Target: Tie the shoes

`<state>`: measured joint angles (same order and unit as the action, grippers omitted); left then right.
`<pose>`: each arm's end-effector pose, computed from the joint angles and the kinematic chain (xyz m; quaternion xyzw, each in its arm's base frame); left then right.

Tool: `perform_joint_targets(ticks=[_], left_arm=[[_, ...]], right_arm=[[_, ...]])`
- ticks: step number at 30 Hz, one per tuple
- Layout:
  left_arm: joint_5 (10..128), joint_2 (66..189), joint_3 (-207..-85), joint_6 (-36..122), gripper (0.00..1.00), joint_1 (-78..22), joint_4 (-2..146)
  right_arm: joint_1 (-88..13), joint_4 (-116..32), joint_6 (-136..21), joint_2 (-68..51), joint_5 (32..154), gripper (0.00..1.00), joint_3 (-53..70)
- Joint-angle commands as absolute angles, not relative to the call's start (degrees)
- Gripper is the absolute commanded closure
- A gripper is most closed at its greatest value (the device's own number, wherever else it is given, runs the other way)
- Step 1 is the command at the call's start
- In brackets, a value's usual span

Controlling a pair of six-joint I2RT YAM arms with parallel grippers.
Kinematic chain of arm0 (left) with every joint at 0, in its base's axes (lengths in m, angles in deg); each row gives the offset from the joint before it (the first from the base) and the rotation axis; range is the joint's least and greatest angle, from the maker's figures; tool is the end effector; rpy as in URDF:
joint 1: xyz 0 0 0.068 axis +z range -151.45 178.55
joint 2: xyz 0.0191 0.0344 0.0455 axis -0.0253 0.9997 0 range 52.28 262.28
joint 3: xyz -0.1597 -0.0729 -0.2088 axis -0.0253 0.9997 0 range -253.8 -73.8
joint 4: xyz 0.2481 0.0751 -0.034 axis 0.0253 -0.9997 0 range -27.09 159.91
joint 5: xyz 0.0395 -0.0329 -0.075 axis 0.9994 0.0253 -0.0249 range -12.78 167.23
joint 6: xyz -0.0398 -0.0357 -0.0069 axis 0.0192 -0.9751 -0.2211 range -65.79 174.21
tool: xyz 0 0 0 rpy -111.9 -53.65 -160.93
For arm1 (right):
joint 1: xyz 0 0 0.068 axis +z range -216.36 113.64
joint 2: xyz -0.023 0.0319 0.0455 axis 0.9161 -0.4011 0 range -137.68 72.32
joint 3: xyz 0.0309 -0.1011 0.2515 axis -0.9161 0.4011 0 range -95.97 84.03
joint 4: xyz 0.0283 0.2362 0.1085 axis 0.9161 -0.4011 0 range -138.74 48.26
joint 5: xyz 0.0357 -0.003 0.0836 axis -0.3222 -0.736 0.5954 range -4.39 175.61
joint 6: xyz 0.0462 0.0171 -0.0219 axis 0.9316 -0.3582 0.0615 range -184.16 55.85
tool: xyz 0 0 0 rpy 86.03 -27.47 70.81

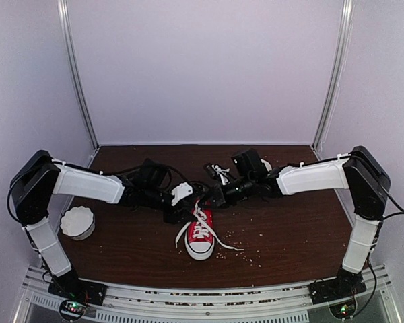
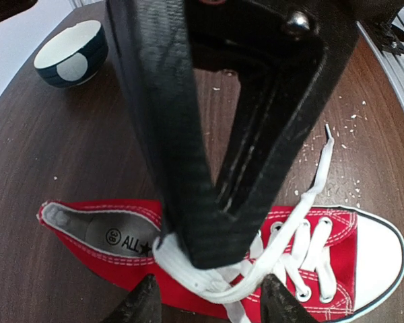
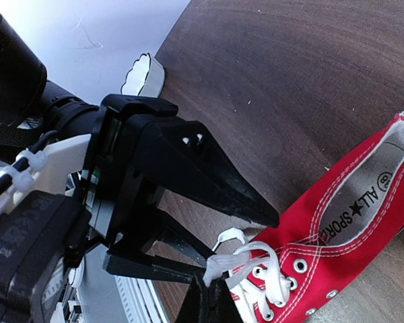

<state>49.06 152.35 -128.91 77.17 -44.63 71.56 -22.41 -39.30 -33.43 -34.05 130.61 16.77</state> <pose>0.2500 -0.2576 0.1705 0.5667 0.6937 -0.2874 0.3392 0.2719 0.2969 0.1996 -0.2657 0.8003 0.5234 0.1224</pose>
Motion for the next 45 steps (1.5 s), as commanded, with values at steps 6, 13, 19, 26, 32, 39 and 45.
perform_joint_targets(ticks=[6,13,19,26,32,39,45], left_arm=[[45.49,157.13,-135.05,80.97,0.57,-44.61,66.07],[45.88,159.42,-138.18,79.97,0.75,-44.66,63.73],[44.29,159.7,-138.35,80.88,0.92,-44.77,62.36],[50.16,158.52,-135.63,79.86,1.0,-45.84,66.43],[55.34,155.82,-131.0,78.91,1.0,-46.71,73.96],[55.18,155.89,-130.99,78.95,1.0,-46.79,74.07],[54.53,155.97,-131.21,79.38,1.0,-46.78,73.54]], right_arm=[[-22.67,-37.39,-32.7,-34.32,131.39,1.0,15.65],[-22.64,-37.18,-32.41,-33.86,131.47,1.0,15.84],[-22.58,-36.92,-32.22,-33.54,131.45,1.0,16.0],[-23.18,-36.53,-32.5,-32.09,131.98,0.75,16.45],[-26.59,-35.85,-33.61,-29.96,131.13,0.71,21.36],[-26.16,-32.83,-33.49,-34.14,132.77,0.73,22.88],[-23.9,-34.83,-35.61,-38.24,135.02,0.75,19.05]])
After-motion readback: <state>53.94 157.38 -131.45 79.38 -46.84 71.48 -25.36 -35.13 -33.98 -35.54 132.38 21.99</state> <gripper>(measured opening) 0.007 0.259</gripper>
